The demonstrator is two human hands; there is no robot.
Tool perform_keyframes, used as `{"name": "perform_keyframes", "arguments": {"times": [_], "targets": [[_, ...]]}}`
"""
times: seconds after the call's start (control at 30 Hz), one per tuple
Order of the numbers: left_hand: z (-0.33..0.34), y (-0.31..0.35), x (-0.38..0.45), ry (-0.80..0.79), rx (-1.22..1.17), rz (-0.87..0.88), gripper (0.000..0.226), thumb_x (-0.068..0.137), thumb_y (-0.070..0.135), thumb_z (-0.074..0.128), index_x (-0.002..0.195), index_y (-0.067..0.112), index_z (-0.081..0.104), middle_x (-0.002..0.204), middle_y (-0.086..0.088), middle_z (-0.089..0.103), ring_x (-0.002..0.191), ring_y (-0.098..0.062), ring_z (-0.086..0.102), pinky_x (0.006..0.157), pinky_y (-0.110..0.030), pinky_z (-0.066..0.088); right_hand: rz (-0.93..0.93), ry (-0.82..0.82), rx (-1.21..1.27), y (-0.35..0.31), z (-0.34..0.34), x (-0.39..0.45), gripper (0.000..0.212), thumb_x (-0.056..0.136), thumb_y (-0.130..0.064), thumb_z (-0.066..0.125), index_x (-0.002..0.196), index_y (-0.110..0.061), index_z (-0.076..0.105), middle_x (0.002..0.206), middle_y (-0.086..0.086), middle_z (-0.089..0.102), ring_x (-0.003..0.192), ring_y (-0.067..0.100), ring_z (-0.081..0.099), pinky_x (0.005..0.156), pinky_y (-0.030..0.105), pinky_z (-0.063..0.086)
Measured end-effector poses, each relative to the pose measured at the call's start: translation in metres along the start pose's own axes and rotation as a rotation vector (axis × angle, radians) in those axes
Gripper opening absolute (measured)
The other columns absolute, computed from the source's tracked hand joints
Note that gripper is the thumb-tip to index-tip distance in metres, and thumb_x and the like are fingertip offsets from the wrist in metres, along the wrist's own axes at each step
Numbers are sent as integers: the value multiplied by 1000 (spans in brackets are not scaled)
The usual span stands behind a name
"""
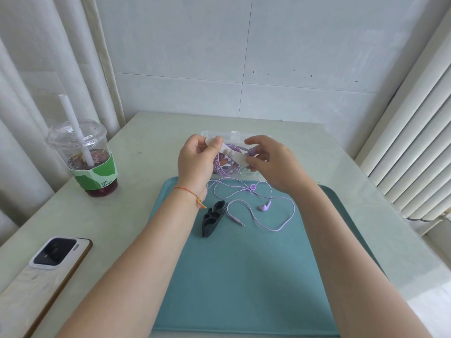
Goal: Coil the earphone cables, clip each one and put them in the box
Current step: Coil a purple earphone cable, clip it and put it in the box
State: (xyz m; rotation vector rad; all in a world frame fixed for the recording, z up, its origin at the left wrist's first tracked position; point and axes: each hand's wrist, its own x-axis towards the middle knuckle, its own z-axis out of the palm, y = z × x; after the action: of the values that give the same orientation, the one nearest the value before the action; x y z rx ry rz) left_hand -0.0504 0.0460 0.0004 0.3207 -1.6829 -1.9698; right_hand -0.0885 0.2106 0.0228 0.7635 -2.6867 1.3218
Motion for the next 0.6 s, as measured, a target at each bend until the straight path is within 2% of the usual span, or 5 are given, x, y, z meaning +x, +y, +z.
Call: {"name": "perform_keyframes", "arguments": {"times": [0.17,0.3,0.37,0.47,0.6], "targets": [[0,1,2,20,-53,-49,24,70,36,71,74,17,57,80,-11,63,78,-27,60,85,-58,51,20,66,125,-2,2,0,10,95,-7,54,100,-14,59,92,8,71,73,23,70,74,28,55],[1,1,0,6,-32,6,23,72,34,70,73,16,56,77,-8,62,72,-23,55,73,-44,49,48,75,60,-5,2,0,16,96,-18,55,97,-15,70,83,6,71,70,21,68,73,30,53],[0,0,0,-24,-18,27,22,74,33,71,73,16,56,76,-8,61,72,-21,54,72,-44,48,49,77,19,-5,3,0,19,95,-21,55,95,-16,73,79,5,70,71,24,67,73,31,52],[-1,-1,0,-83,-26,42,19,78,28,71,74,15,58,74,-7,63,73,-22,56,79,-51,52,62,88,87,-5,1,-2,19,94,-14,57,99,-16,75,75,0,70,64,17,64,70,25,52],[1,0,-1,-57,-12,76,19,88,15,69,74,14,56,68,0,62,65,-15,57,73,-43,53,57,76,127,-3,-2,-2,18,90,-9,60,98,-18,74,78,-2,72,61,10,63,68,24,57]]}}
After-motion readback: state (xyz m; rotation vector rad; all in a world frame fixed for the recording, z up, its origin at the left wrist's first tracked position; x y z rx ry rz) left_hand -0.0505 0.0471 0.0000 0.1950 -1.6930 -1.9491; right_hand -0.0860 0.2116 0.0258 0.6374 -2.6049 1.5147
